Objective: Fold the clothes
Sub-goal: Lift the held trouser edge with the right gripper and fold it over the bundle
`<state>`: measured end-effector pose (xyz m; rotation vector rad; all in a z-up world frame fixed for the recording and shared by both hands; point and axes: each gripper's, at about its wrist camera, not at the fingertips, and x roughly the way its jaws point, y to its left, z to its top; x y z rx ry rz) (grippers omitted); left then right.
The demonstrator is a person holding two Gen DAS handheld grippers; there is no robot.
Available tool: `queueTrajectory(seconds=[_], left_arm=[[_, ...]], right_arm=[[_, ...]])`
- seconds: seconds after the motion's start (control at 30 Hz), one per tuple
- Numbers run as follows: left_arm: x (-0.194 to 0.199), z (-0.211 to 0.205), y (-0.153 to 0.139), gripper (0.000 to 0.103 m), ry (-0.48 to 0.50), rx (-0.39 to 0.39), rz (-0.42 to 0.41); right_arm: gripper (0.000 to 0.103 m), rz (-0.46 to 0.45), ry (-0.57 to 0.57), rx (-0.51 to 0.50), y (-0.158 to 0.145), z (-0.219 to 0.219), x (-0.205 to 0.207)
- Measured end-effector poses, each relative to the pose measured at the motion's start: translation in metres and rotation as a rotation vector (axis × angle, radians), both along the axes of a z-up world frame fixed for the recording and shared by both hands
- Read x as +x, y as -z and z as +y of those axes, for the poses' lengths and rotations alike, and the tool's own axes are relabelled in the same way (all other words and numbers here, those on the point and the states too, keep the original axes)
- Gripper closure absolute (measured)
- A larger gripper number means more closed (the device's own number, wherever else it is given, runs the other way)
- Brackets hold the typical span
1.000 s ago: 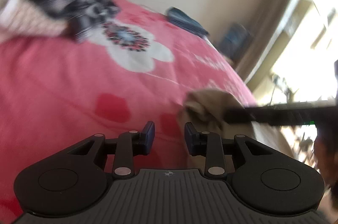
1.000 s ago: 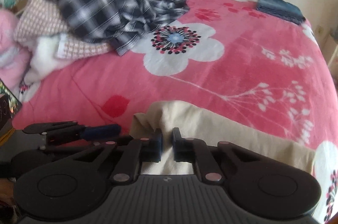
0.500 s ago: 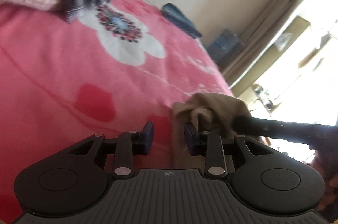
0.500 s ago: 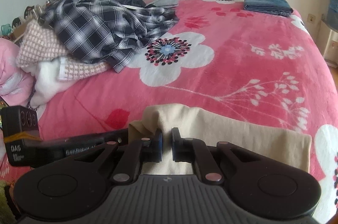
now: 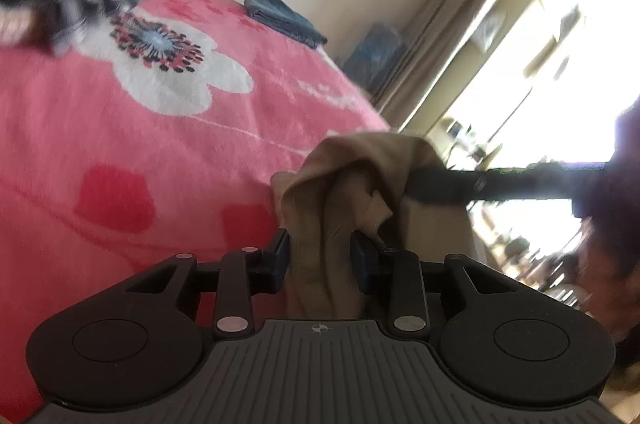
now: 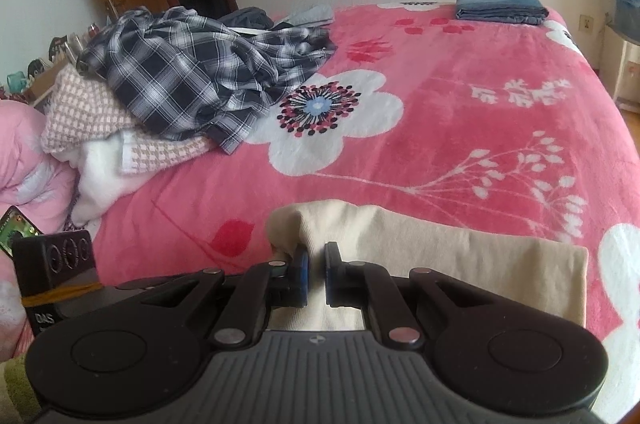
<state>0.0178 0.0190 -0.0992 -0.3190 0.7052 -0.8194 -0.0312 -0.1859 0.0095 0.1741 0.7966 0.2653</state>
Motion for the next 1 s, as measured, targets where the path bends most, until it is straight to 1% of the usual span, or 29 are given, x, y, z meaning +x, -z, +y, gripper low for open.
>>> queueTrajectory(seconds=[0.13, 0.17, 0.2, 0.3, 0.37, 0.4, 0.43, 0.47, 0.57, 0.63, 0.67, 0.73, 0.77, 0.87, 0.93, 1.0], left_arm=[[-0.003, -0.014, -0.005, 0.07, 0.033, 0.081, -0.079], [-0.006, -0.02, -0.007, 0.067, 0.042, 0.124, -0.126], [-0.012, -0.027, -0.009, 0.067, 0.052, 0.178, -0.19], [-0.034, -0.048, -0.013, 0.068, 0.087, 0.353, -0.426], [-0.041, -0.053, -0.014, 0.068, 0.097, 0.399, -0.485], [-0.041, -0.053, -0.014, 0.068, 0.097, 0.398, -0.484], [-0.033, -0.045, -0.014, 0.064, 0.087, 0.353, -0.423], [-0.025, -0.037, -0.014, 0.061, 0.072, 0.306, -0.358], [-0.001, -0.006, -0.01, 0.061, -0.004, 0.127, -0.151], [0.01, 0.013, -0.008, 0.061, -0.043, 0.017, -0.057], [0.015, 0.019, -0.008, 0.061, -0.056, -0.028, -0.021], [0.023, 0.024, -0.009, 0.061, -0.058, -0.076, 0.012], [0.026, 0.024, -0.01, 0.061, -0.055, -0.092, 0.02], [0.028, 0.012, -0.01, 0.061, 0.015, -0.081, 0.01], [0.029, 0.001, -0.008, 0.061, 0.071, -0.055, 0.003], [0.026, -0.01, -0.004, 0.061, 0.107, -0.009, -0.014]], right_arm=[[0.096, -0.01, -0.009, 0.001, -0.002, 0.001, 0.0], [0.096, -0.011, -0.01, 0.002, -0.002, 0.002, 0.0], [0.096, -0.012, -0.011, 0.003, -0.003, 0.002, 0.0], [0.096, 0.005, -0.016, 0.015, 0.0, 0.002, 0.002], [0.096, 0.019, -0.017, 0.02, 0.002, 0.002, 0.002], [0.096, 0.021, -0.015, 0.024, 0.002, 0.001, 0.002], [0.096, 0.018, -0.012, 0.029, 0.001, 0.0, 0.001], [0.096, 0.015, -0.009, 0.035, 0.0, -0.001, 0.001], [0.096, 0.011, -0.002, 0.059, -0.003, -0.005, 0.0], [0.096, 0.012, -0.003, 0.074, -0.005, -0.008, 0.0], [0.096, 0.013, -0.004, 0.078, -0.005, -0.009, 0.0], [0.096, 0.016, -0.002, 0.09, -0.005, -0.011, 0.0], [0.096, 0.017, 0.001, 0.097, -0.005, -0.012, 0.0], [0.096, 0.02, 0.006, 0.116, -0.006, -0.013, 0.0], [0.096, 0.019, 0.007, 0.121, -0.006, -0.014, 0.0], [0.096, 0.018, 0.008, 0.126, -0.007, -0.015, -0.001]])
